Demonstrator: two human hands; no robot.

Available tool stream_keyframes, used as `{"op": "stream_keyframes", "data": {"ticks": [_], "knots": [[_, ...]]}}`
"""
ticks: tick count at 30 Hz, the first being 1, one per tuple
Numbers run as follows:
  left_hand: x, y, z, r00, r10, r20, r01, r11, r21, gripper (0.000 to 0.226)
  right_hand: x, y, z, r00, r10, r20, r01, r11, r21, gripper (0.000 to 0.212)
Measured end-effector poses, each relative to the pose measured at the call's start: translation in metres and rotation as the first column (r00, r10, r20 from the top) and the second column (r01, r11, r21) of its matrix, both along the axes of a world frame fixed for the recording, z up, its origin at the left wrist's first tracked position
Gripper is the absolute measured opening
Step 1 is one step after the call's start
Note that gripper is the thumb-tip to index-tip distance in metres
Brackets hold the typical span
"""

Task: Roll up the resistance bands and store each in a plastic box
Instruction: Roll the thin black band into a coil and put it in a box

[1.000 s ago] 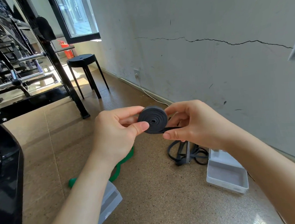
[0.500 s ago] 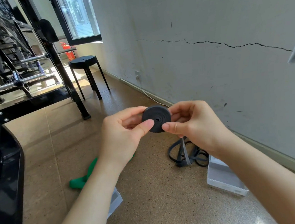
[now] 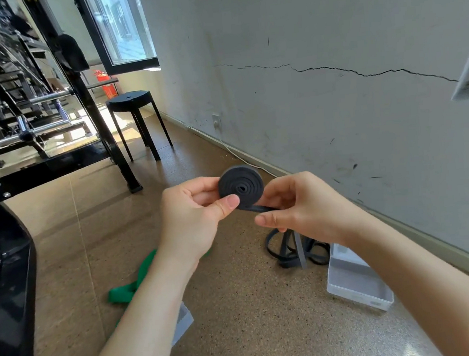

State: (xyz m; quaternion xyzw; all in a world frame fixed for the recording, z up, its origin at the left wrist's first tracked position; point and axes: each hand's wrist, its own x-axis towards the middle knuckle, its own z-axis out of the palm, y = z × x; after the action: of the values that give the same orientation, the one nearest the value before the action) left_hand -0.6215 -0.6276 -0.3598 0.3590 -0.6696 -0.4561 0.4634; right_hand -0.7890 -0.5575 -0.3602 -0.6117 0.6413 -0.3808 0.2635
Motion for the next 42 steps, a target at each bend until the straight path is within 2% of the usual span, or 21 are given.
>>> {"op": "stream_keyframes", "data": {"ticks": [3,6,8,15,17,19,21,24,26,28,30,32,33,35,38,40,42], "knots": [[0.005,-0.001,0.005,0.994,0.015,0.111,-0.007,0.997,-0.070,0.029,-0.005,0.000,0.003,0.999,-0.022,0.030,0.023,1.000,-0.014,0.010],[0.006,-0.002,0.004,0.956,0.058,0.288,-0.007,0.984,-0.178,0.030,-0.008,0.000,0.003,0.994,-0.041,-0.102,0.041,0.999,-0.010,0.018],[0.007,-0.004,0.004,0.937,0.084,0.339,-0.005,0.974,-0.226,0.032,-0.007,-0.001,0.004,0.990,-0.041,-0.134,0.040,0.999,-0.013,0.020],[0.009,-0.002,0.005,0.878,0.112,0.465,0.066,0.934,-0.350,0.027,-0.001,0.001,0.003,0.997,-0.007,0.074,0.009,0.999,-0.030,0.026],[0.009,-0.003,0.003,0.906,0.057,0.418,0.074,0.954,-0.291,0.031,0.003,0.000,0.000,0.988,-0.021,0.156,0.031,0.998,-0.060,0.017],[0.008,-0.001,0.002,0.975,-0.065,0.214,0.088,0.991,-0.101,0.035,0.005,0.000,-0.002,0.951,-0.040,0.307,0.068,0.994,-0.081,0.013],[0.004,0.002,0.002,0.991,-0.132,-0.004,0.132,0.988,0.079,0.034,0.006,0.000,-0.002,0.889,-0.044,0.456,0.096,0.991,-0.092,0.012],[-0.004,0.007,-0.004,0.987,-0.128,-0.101,0.143,0.977,0.156,0.029,0.008,-0.001,-0.003,0.829,-0.033,0.558,0.102,0.990,-0.093,0.015],[-0.008,0.010,-0.006,0.990,-0.091,-0.111,0.107,0.983,0.147,0.026,0.009,-0.002,-0.004,0.846,-0.024,0.533,0.081,0.993,-0.085,0.017],[-0.008,0.010,-0.004,0.991,-0.051,-0.127,0.067,0.990,0.124,0.026,0.007,0.000,-0.001,0.899,0.016,0.439,0.010,0.998,-0.058,0.021],[-0.003,0.005,-0.002,0.995,-0.023,-0.098,0.030,0.997,0.066,0.032,0.003,0.000,-0.001,0.985,0.049,0.163,-0.050,0.999,0.000,0.041],[0.003,0.000,-0.002,0.999,0.020,0.037,-0.018,0.998,-0.065,0.040,0.001,-0.001,-0.001,0.990,0.006,-0.142,-0.001,0.999,0.034,0.051],[0.005,-0.002,-0.002,0.993,0.037,0.112,-0.022,0.991,-0.129,0.043,-0.001,-0.002,0.000,0.985,-0.017,-0.173,0.023,0.999,0.032,0.049],[0.009,-0.002,0.000,0.976,0.027,0.217,0.017,0.980,-0.201,0.046,-0.006,-0.001,0.004,0.998,-0.014,-0.066,0.017,0.999,0.046,0.041],[0.011,-0.005,0.002,0.951,-0.006,0.309,0.088,0.964,-0.251,0.047,-0.013,0.005,0.011,0.972,0.037,0.231,-0.055,0.996,0.072,0.034],[0.013,-0.005,0.004,0.923,-0.010,0.384,0.142,0.938,-0.317,0.048,-0.010,0.006,0.013,0.932,0.044,0.359,-0.081,0.993,0.088,0.045],[0.013,-0.004,0.004,0.891,0.003,0.453,0.192,0.903,-0.384,0.051,-0.005,0.005,0.012,0.923,0.010,0.386,-0.057,0.992,0.110,0.060]]}}
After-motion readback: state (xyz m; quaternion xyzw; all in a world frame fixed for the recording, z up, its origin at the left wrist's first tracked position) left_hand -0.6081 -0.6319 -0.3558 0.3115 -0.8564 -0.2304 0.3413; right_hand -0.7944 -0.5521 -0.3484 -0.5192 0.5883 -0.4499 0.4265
